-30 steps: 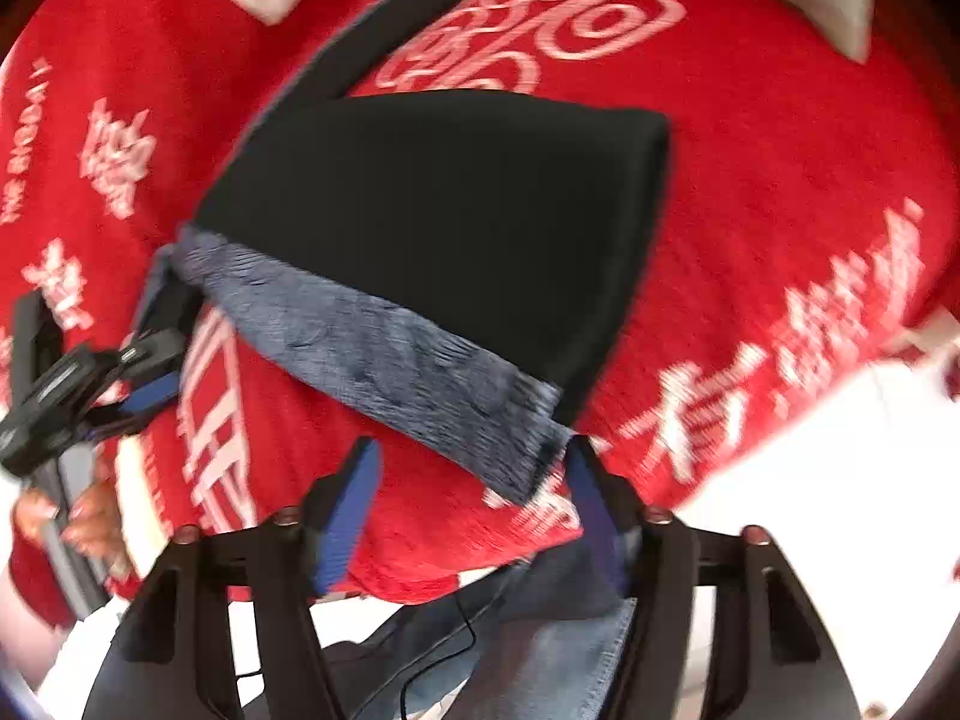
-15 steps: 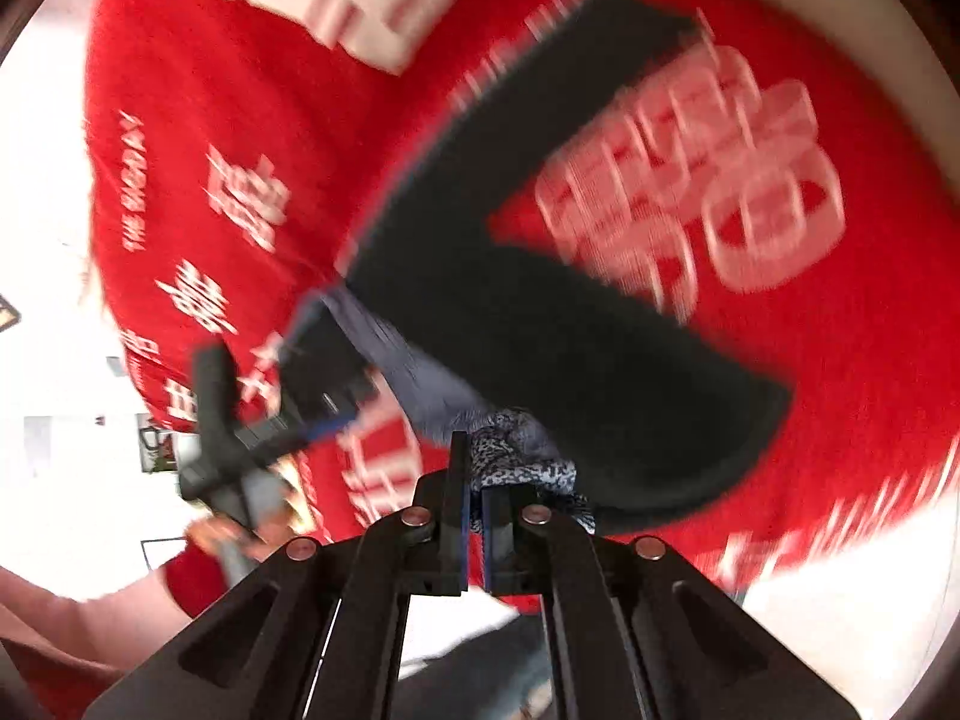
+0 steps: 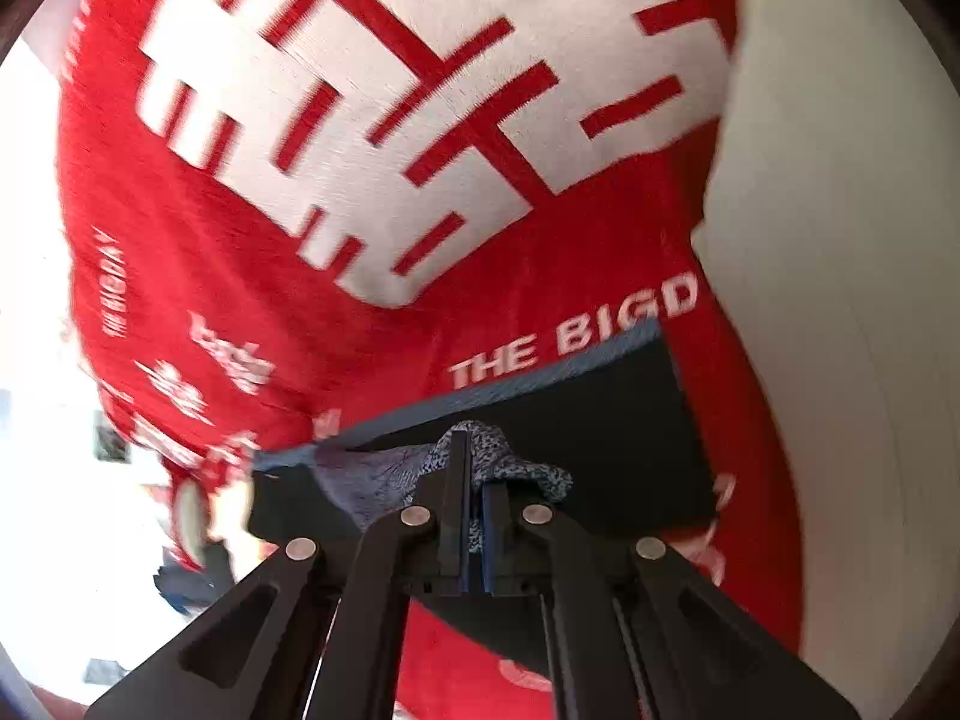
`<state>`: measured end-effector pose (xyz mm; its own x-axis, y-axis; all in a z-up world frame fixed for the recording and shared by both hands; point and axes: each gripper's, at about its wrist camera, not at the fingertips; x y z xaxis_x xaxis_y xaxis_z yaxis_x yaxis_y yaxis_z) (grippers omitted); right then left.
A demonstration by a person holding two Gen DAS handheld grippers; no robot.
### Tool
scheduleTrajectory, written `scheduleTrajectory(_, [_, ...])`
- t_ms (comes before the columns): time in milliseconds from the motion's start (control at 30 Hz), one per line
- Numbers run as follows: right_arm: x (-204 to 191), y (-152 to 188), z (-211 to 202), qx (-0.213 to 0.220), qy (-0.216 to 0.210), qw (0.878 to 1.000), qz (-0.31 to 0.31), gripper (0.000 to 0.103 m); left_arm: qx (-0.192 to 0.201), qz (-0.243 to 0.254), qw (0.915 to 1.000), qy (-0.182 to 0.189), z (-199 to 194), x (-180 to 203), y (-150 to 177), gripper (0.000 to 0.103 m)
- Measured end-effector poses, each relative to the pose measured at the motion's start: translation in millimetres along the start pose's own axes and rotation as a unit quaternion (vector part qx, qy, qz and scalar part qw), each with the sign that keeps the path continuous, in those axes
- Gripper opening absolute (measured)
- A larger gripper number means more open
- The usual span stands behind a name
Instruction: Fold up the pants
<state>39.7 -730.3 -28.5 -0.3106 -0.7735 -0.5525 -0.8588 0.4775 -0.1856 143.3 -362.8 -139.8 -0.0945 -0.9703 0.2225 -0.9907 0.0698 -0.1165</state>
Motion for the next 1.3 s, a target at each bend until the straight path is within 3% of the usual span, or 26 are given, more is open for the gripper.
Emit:
scheduleTrajectory(100, [8.1,-16.0,24.5,-0.036,0.055,0.998,-0.02,0.012,0.01,0.006,0.9999,-0.007,17.7,13.0,-25.7,0.087])
scheduleTrajectory(167, [13.4,-24.8,31.3,-0.052,0.073,0.996,-0.012,0.039,0.006,0.012,0.9997,-0.019,31.1,18.7,-38.0,0.087])
scheduleTrajectory(233, [11.8,-30.2,17.5,-0.022,0.09,0.996,-0.017,0.077,0.001,0.016,0.9994,-0.029,38.7,20.5,-45.2,0.087])
scheduleTrajectory(267, [8.7,-31.1,8.4,-0.004,0.095,0.995,-0.023,0.079,0.0,0.016,0.9993,-0.034,40.3,21.5,-46.8,0.087])
scheduleTrajectory(400, [-1.4,-22.0,-12.0,0.015,0.109,0.993,-0.037,0.078,0.001,0.007,0.9993,-0.037,38.4,22.1,-53.1,0.087])
scheduleTrajectory(567, [11.7,-6.9,28.4,-0.041,0.155,0.985,-0.056,0.067,-0.005,0.004,0.9988,-0.049,40.8,18.4,-55.6,0.087])
scheduleTrajectory(667, [30.8,-4.3,60.4,-0.074,0.188,0.978,-0.044,0.055,-0.002,0.007,0.9987,-0.05,43.6,20.5,-57.2,0.087])
scheduleTrajectory(700, [35.7,-3.9,66.8,-0.08,0.194,0.977,-0.039,0.047,-0.001,0.007,0.9987,-0.05,43.8,20.1,-56.2,0.087])
scheduleTrajectory(800, [44.4,-6.6,72.5,-0.071,0.224,0.971,-0.039,0.003,0.0,0.006,0.9986,-0.053,44.5,19.3,-54.2,0.087])
scheduleTrajectory(833, [44.4,-10.7,64.1,-0.055,0.203,0.977,-0.037,0.0,0.002,0.003,0.9987,-0.05,44.0,19.3,-55.3,0.087])
scheduleTrajectory(967, [38.7,-25.8,58.0,-0.04,0.215,0.974,-0.059,0.0,0.012,0.008,0.998,-0.061,57.4,29.3,-61.5,0.087])
scheduleTrajectory(1067, [44.1,-31.4,67.8,-0.072,0.222,0.972,-0.041,0.0,0.012,0.014,0.9967,-0.078,61.5,36.1,-67.9,0.09])
scheduleTrajectory(1167, [32.7,-26.3,55.4,-0.057,0.191,0.979,-0.049,0.006,0.022,0.019,0.9977,-0.062,47.4,42.1,-70.8,0.09])
scheduleTrajectory(1200, [28.8,-23.7,53.2,-0.057,0.196,0.977,-0.058,0.022,0.026,0.024,0.9976,-0.06,43.8,43.7,-71.8,0.09])
scheduleTrajectory(1233, [26.4,-21.7,51.5,-0.056,0.21,0.974,-0.066,0.049,0.029,0.031,0.9974,-0.058,40.6,46.1,-71.9,0.09])
scheduleTrajectory(1267, [24.7,-21.1,50.7,-0.051,0.213,0.973,-0.074,0.056,0.032,0.037,0.9971,-0.059,38.4,48.5,-71.9,0.09])
scheduleTrajectory(1300, [23.8,-22.2,52.2,-0.048,0.214,0.972,-0.079,0.056,0.033,0.045,0.9967,-0.058,37.5,52.2,-72.0,0.09])
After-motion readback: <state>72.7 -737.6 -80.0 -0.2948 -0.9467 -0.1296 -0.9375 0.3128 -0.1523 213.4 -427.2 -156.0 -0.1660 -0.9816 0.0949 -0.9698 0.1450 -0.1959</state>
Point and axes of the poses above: each gripper's, at about its wrist camera, not at the fingertips, and z roughly the way its jaws point, x to its right, y to its underside
